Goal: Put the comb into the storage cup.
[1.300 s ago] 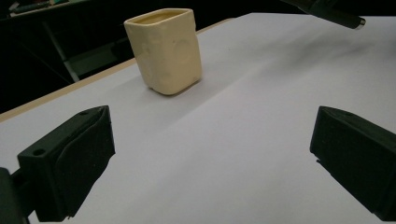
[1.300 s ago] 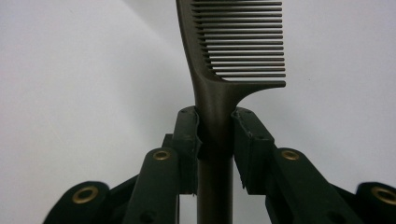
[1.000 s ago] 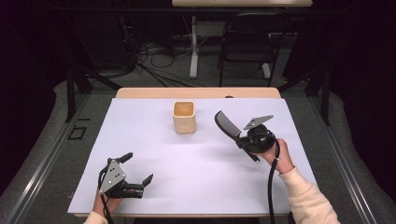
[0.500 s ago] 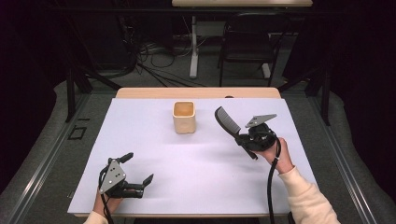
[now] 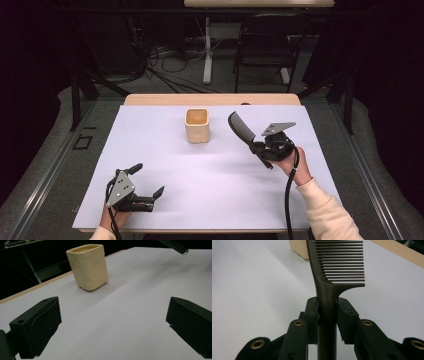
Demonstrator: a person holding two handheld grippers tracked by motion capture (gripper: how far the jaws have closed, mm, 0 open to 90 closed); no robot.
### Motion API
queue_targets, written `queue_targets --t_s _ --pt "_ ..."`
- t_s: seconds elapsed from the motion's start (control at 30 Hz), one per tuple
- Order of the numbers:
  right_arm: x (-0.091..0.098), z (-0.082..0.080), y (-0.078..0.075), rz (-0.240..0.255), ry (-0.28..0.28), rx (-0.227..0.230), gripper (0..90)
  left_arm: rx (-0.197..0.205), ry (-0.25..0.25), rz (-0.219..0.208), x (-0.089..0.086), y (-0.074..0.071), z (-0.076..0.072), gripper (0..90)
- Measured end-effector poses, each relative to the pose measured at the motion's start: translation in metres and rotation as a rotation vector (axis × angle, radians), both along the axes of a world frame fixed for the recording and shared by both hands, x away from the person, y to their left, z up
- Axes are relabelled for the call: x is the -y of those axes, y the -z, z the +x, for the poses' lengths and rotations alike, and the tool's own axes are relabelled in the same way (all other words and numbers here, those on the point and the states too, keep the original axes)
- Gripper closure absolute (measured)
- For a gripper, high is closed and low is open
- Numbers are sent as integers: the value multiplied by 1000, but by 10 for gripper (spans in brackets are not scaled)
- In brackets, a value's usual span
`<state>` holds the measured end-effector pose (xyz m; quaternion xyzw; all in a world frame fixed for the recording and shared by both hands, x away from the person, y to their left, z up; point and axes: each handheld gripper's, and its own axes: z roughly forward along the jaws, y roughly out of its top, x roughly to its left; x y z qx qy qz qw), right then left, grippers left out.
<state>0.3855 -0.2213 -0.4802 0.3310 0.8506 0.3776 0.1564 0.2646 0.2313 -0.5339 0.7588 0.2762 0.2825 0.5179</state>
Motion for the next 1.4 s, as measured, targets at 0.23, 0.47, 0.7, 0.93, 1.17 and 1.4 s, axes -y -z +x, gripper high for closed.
queue_targets --t_s 0.23,0.47,0.7,0.93,1.17,1.4 --pt "-1 0 -1 19 9 29 721 -1 0 4 0 0 0 0" --pt "-3 2 -1 25 15 50 721 1 -3 3 0 0 0 0" --pt "-6 2 -1 32 15 64 721 4 -12 2 0 -1 -1 0" --pt "-7 2 0 46 14 70 722 6 -14 3 0 -1 -1 0" --pt "-12 2 -1 47 2 81 722 5 -16 1 0 -1 -1 0" --pt "-21 2 -6 57 -13 98 722 4 -15 1 0 -1 -1 1"
